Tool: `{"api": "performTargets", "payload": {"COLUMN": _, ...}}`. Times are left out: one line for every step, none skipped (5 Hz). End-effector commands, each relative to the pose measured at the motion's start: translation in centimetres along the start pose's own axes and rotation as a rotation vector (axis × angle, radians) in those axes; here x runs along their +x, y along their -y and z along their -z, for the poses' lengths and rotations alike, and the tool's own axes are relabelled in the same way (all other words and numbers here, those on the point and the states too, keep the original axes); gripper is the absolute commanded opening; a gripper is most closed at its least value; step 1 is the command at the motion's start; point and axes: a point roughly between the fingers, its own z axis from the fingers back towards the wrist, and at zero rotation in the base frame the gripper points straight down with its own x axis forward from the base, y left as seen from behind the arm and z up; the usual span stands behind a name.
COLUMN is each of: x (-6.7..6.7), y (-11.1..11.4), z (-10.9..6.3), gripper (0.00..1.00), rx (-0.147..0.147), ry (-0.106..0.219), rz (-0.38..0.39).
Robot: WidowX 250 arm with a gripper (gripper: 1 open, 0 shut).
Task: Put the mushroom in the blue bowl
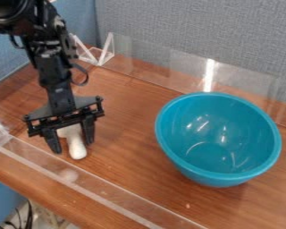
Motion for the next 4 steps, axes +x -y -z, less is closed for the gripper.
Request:
{"api": "performTargets", "payload": {"x": -0.6, "y": 0.0, "z": -1.2, "gripper": 0.0, "rx": -0.025, "ry": 0.056, "rz": -0.062}}
{"api": "performTargets", "payload": {"x": -1.5, "y": -0.1, "z": -0.9, "gripper": 0.0, "rx": -0.026, "ry": 0.061, "rz": -0.137}}
{"api": "performTargets", "payload": {"x": -2.3, "y": -0.3, "z": -0.5, "gripper": 0.0, "rx": -0.024, "ry": 0.067, "rz": -0.215}}
{"api": "performTargets", "payload": {"x": -2.1, "y": -0.6, "z": -1.0, "gripper": 0.0, "rx": -0.024, "ry": 0.068, "rz": -0.208}}
